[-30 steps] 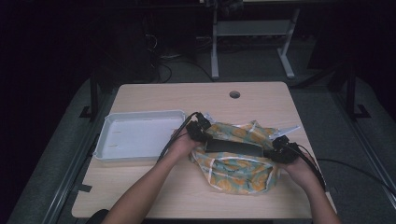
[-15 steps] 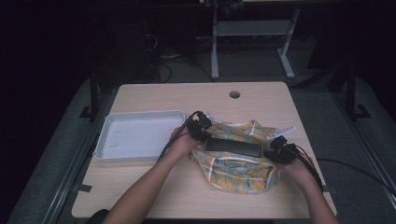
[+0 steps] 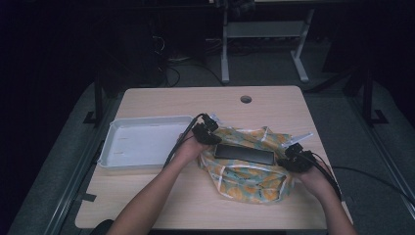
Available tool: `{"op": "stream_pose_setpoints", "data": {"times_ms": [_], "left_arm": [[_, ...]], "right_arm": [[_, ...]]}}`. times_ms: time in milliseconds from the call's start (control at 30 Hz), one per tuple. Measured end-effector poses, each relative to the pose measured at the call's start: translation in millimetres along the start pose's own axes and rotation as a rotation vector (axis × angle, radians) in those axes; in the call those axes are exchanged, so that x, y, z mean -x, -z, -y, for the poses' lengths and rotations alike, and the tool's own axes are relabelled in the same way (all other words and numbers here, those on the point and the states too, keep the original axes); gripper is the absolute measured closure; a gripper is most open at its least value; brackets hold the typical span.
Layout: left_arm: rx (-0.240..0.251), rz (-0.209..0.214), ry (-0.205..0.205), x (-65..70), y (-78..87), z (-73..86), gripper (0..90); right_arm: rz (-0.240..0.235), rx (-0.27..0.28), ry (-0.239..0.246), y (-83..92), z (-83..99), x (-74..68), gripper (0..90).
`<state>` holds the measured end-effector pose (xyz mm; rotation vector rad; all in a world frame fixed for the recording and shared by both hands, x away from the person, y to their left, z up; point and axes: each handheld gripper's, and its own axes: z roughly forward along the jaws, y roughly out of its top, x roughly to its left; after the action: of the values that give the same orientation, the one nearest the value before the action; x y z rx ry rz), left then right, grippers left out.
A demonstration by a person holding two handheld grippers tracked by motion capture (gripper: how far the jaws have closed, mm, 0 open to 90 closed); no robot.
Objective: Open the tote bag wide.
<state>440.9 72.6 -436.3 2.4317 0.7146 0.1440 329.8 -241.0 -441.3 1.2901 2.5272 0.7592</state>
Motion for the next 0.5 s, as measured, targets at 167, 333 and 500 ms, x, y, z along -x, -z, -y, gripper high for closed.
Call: {"op": "stream_pose_setpoints", "data": {"times_ms": [167,333,500], "left_arm": [[0.072,0.024,0.011,2.1,17.1,-5.5,76.7],[0.126,0.085,-0.009,10.0,38.6,-11.1,62.6],[0.14,0.115,-0.036,19.0,54.0,-9.0,52.5]], "right_arm": [[-0.034,0.051,0.016,16.8,-3.6,-2.4,83.3],[-0.058,0.115,0.071,40.5,-12.5,-6.8,73.6],[-0.12,0.156,0.14,51.6,-24.5,-11.7,62.5]]}}
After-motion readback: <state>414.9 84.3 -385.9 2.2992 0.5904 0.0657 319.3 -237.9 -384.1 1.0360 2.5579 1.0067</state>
